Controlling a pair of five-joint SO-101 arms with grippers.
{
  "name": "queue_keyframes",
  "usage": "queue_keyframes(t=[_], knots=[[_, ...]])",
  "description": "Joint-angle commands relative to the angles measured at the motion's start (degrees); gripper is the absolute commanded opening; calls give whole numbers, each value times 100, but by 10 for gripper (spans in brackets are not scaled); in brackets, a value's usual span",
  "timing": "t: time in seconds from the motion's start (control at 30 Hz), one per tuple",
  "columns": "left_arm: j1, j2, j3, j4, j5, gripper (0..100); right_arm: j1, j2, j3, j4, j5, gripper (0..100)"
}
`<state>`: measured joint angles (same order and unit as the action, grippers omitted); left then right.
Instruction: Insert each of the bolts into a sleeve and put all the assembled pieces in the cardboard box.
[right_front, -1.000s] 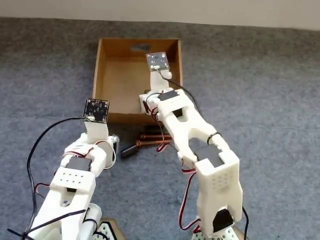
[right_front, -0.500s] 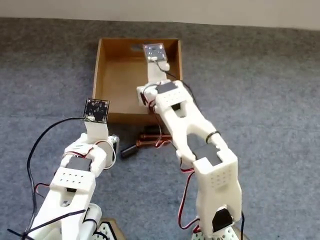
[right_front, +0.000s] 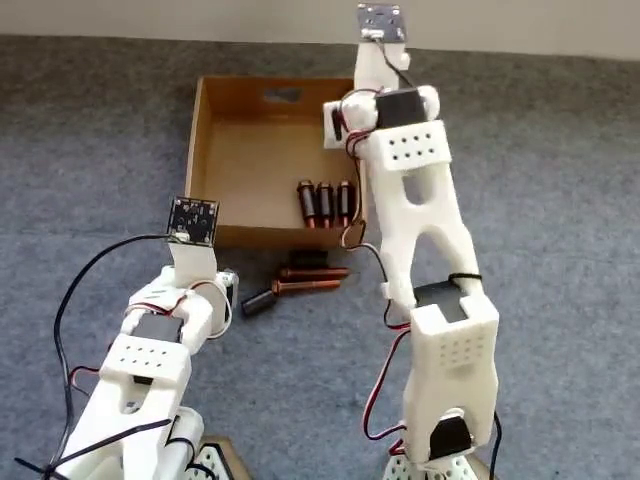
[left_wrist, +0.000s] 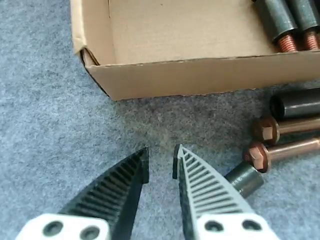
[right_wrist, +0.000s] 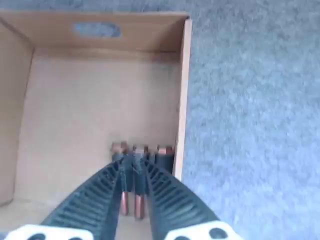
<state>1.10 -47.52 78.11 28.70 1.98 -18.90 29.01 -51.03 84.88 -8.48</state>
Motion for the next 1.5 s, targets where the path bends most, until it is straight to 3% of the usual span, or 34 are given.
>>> queue_keyframes(t=[0.0,0.37,0.63,0.9,1.07,1.2,1.33,1.47], knots=[[127,-92,-40,-97,-26,104,57,-48,-716,505,18,10],[119,-110,-40,-97,-26,104,57,-57,-2070,1613,105,10],[119,-110,-40,-97,-26,104,4,-927,-1508,1631,290,10],[119,-119,-40,-97,-26,104,-725,-3960,2475,1464,334,10],[-84,-127,-66,-97,-26,104,-1341,-5569,5437,321,360,10],[-593,-136,-110,-97,-9,104,-1859,-6589,7363,-910,1169,10],[-989,-136,-233,-97,0,104,-2237,-6870,8664,-1604,1556,23],[-1218,-136,-268,-97,0,104,-2589,-6870,9121,-1947,1547,140]])
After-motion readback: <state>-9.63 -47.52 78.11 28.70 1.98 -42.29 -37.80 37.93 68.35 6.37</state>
